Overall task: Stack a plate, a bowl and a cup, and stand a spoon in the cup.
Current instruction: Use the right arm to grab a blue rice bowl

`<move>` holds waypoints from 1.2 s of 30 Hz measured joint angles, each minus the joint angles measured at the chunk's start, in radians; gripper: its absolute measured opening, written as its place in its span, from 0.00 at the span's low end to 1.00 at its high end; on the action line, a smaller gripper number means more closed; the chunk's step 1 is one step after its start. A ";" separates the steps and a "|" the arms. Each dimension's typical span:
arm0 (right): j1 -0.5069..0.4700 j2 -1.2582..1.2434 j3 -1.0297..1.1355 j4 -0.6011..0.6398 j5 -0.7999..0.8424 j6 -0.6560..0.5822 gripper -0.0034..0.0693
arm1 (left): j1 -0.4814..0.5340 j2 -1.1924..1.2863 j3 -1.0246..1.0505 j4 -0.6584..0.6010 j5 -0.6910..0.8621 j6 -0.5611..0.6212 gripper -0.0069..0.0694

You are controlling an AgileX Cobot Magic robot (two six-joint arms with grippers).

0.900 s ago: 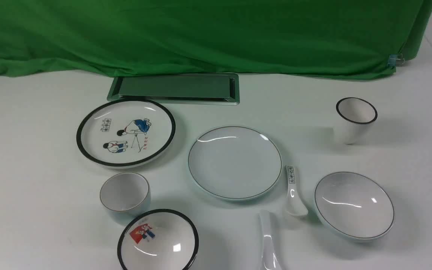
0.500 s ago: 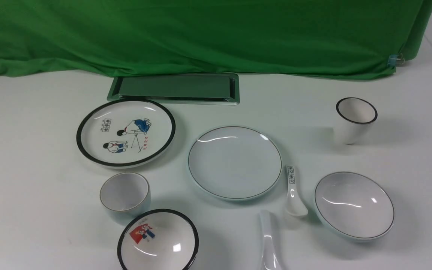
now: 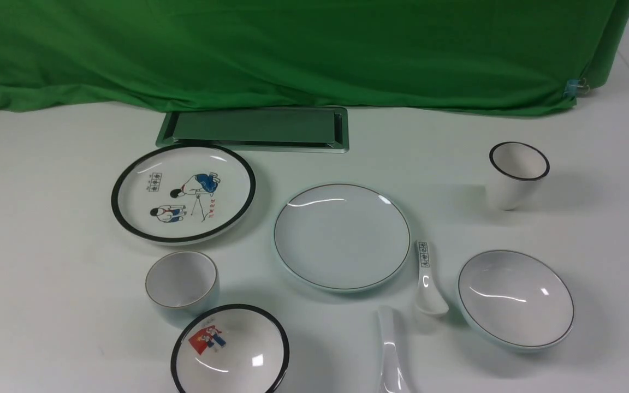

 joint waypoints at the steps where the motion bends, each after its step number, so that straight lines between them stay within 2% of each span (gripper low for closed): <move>1: 0.000 0.000 0.000 0.000 0.000 -0.004 0.38 | 0.000 0.000 0.000 0.012 0.000 -0.001 0.05; 10: 0.000 0.000 0.000 -0.001 0.000 -0.019 0.38 | 0.000 0.000 0.000 0.035 0.000 -0.001 0.05; 18: 0.000 0.000 0.000 0.000 0.000 0.178 0.38 | 0.000 0.000 0.000 0.035 0.000 -0.001 0.05; 26: 0.000 0.000 0.000 0.001 -0.001 0.219 0.38 | 0.000 0.000 0.000 0.030 -0.009 -0.005 0.05; 27: 0.000 0.000 0.000 0.005 -0.004 0.234 0.38 | 0.000 0.000 0.000 0.004 -0.020 -0.016 0.05; 30: 0.000 0.000 0.000 0.077 -0.023 0.422 0.38 | 0.000 0.000 0.000 -0.313 -0.104 -0.182 0.05; 31: 0.000 0.000 0.000 0.077 -0.026 0.442 0.38 | 0.000 0.000 0.000 -0.313 -0.104 -0.182 0.05; 32: 0.000 0.000 0.000 0.143 -0.054 0.621 0.38 | 0.000 0.000 0.000 -0.515 -0.138 -0.298 0.05; 33: 0.000 0.000 0.000 0.171 -0.074 0.734 0.38 | 0.000 0.000 0.000 -0.611 -0.157 -0.361 0.05; 34: 0.000 0.000 0.000 0.180 -0.082 0.776 0.38 | 0.000 0.000 0.000 -0.639 -0.162 -0.369 0.05; 35: 0.000 0.000 0.000 0.205 -0.106 0.907 0.38 | 0.000 0.000 0.000 -0.686 -0.178 -0.403 0.05; 36: 0.000 0.000 0.000 0.209 -0.110 0.956 0.38 | 0.000 0.000 0.000 -0.681 -0.182 -0.406 0.05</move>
